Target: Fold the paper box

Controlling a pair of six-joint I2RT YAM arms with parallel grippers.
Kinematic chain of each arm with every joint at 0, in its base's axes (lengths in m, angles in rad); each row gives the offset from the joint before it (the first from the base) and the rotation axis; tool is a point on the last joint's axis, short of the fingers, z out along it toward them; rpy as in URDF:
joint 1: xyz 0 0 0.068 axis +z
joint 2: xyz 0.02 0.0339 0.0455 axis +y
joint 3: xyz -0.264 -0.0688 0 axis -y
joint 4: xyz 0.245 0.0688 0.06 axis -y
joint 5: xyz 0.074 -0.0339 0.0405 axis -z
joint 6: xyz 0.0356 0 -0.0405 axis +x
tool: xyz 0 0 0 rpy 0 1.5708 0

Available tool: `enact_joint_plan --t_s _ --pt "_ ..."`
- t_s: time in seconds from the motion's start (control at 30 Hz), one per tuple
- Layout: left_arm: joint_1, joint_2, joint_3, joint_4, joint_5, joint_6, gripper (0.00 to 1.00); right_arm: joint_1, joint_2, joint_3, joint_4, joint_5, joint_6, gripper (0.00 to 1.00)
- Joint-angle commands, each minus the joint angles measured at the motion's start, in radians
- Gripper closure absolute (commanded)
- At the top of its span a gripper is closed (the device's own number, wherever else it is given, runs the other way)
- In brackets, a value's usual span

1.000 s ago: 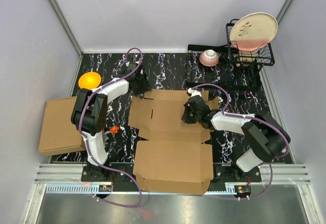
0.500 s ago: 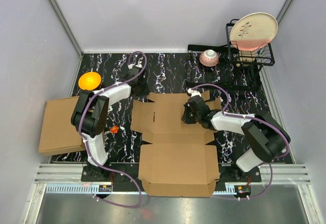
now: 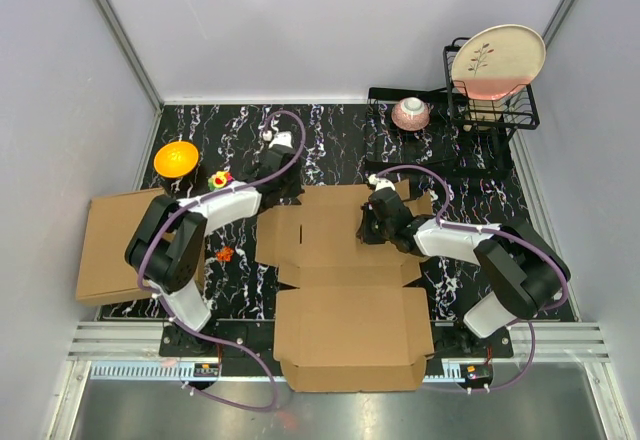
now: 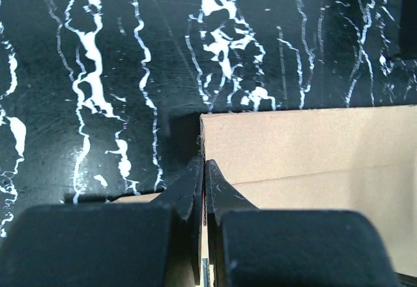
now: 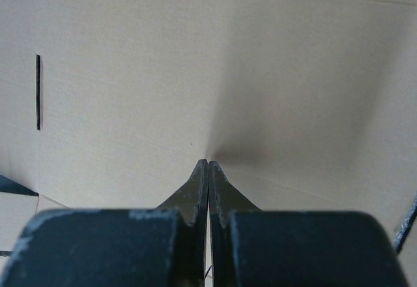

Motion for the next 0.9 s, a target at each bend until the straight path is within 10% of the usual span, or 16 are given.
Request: enact_joint_plan --t_s 0.0,0.3,0.87 --pt "-0.085 -0.044 -0.009 0.098 -0.145 0.105 1.00 0.000 -0.003 0.024 0.014 0.008 0.009 1.00" --pt "-0.176 -0.044 -0.097 0.210 -0.294 0.161 1.00 0.000 -0.060 0.032 -0.017 0.014 0.006 1.00" --pt "-0.325 -0.107 -0.667 1.307 -0.377 0.397 0.96 0.001 -0.288 0.281 -0.262 0.108 -0.156 0.89"
